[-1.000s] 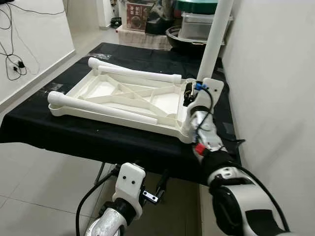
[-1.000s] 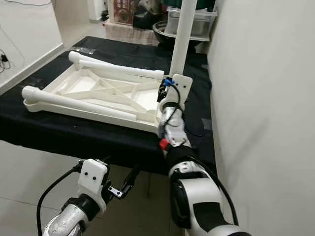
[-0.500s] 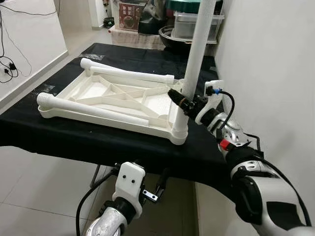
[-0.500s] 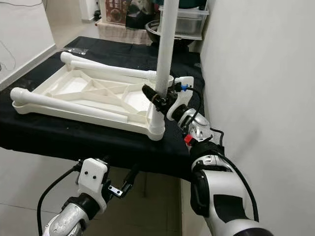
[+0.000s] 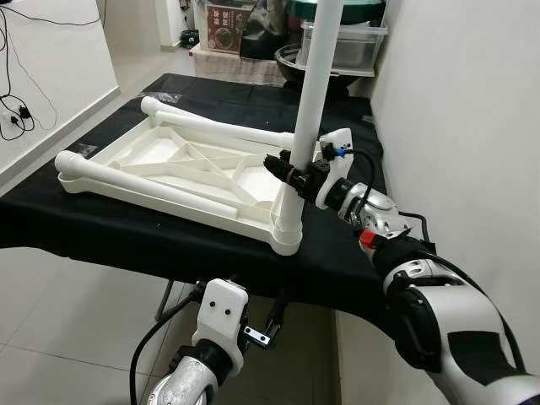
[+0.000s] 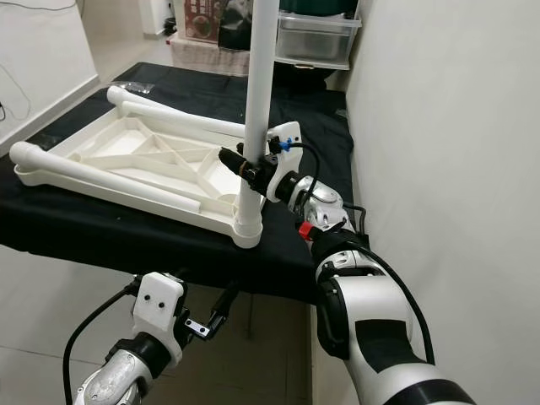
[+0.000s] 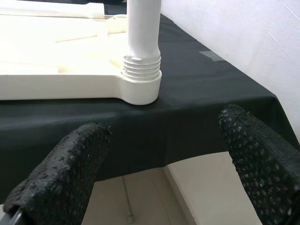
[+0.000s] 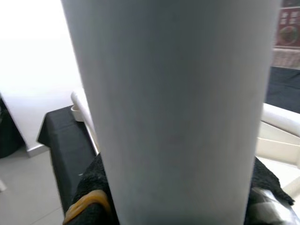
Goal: Building children table
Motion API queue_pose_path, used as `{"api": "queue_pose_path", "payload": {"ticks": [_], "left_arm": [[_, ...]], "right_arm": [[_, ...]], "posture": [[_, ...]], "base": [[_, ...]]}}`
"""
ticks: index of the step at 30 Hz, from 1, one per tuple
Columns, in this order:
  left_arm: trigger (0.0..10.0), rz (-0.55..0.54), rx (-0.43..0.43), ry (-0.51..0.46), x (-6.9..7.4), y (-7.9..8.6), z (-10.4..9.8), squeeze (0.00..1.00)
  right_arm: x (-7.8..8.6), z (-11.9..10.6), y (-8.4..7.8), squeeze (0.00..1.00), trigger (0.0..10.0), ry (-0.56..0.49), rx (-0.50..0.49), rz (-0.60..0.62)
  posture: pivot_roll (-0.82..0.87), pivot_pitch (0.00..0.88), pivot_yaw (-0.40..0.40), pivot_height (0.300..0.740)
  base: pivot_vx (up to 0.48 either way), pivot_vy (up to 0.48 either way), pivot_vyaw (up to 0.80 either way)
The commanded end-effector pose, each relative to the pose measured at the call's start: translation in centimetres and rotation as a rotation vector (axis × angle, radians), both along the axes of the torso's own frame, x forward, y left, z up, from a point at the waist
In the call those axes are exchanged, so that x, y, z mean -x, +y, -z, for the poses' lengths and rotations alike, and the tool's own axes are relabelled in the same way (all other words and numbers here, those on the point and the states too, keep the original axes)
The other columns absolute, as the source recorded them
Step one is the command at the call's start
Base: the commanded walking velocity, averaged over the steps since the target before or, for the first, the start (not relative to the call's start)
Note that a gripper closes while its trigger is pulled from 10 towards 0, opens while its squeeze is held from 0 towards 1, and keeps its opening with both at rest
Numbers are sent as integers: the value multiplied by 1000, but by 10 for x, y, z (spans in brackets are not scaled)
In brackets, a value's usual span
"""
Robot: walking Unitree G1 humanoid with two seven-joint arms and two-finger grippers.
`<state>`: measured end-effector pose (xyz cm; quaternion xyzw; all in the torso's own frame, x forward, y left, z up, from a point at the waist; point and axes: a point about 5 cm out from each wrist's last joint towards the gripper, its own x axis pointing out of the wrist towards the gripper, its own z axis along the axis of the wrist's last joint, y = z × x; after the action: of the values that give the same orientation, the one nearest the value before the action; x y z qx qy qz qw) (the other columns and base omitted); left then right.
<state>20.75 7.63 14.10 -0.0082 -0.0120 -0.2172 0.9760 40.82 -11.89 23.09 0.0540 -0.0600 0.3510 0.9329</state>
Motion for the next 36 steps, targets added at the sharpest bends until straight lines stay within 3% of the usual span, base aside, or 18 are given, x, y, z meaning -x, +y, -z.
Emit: {"api": "queue_pose_path", "payload": {"ticks": [1,4,7,9,11,12,14,15,19,22,24,25,29,30,31,32,34,36], "left_arm": [[10000,-2,-12,21,1,-1,4,0],[10000,-1,-12,22,1,-1,4,0],[10000,5,-14,25,1,-1,6,0],[10000,5,-14,25,1,-1,6,0],[10000,9,-16,26,1,-2,7,0],[10000,9,-16,26,1,-2,7,0],[10000,12,-18,27,1,-2,7,0],[10000,12,-18,27,1,-2,7,0],[10000,15,-20,26,1,-1,8,0],[10000,16,-21,25,1,-1,7,0],[10000,16,-21,25,1,-1,7,0],[10000,15,-21,24,1,-1,7,0],[10000,13,-21,24,1,-1,7,0],[10000,12,-20,25,1,-1,7,0],[10000,13,-19,26,1,-1,7,0],[10000,13,-18,26,1,-1,7,0],[10000,13,-17,27,1,-1,6,0],[10000,13,-15,27,0,-1,6,0]], "right_arm": [[-2,0,-7,0,0,9,-59,77],[-2,2,-9,0,0,11,-66,99],[-7,18,-30,0,0,62,7,485],[-7,18,-30,0,0,62,7,485],[-6,27,-47,0,0,107,34,763],[-6,27,-47,0,0,107,34,763],[-3,31,-55,0,0,138,7,981],[-3,31,-55,0,0,138,7,981],[1,27,-48,0,0,173,-80,1172],[2,26,-35,0,0,199,-105,1199],[2,26,-35,0,0,199,-105,1199],[2,24,-27,0,10000,190,-132,1177],[0,18,-20,0,10000,138,-157,1113],[0,13,-20,1000,10000,80,-160,1080],[0,9,-23,973,10000,33,-167,1035],[0,6,-25,0,10000,2,-186,980],[-1,4,-26,0,10000,-21,-201,909],[-2,10,-27,0,10000,19,-243,677]], "posture": [[90,60,-104,740],[90,60,-104,740],[83,49,-97,740],[83,49,-97,740],[81,44,-94,740],[81,44,-94,740],[79,39,-92,740],[79,39,-92,740],[79,44,-97,740],[80,48,-95,740],[80,48,-95,740],[85,51,-97,740],[83,54,-95,740],[83,54,-95,740],[81,58,-96,740],[81,58,-96,740],[81,58,-96,740],[75,62,-96,740]], "base": [[0,0,0],[0,0,0],[0,0,0],[0,0,0],[0,0,0],[0,0,0],[0,0,0],[0,0,0],[0,0,0],[0,0,0],[0,0,0],[0,0,0],[0,0,0],[0,0,0],[0,0,0],[0,0,0],[0,0,0],[0,0,0]]}}
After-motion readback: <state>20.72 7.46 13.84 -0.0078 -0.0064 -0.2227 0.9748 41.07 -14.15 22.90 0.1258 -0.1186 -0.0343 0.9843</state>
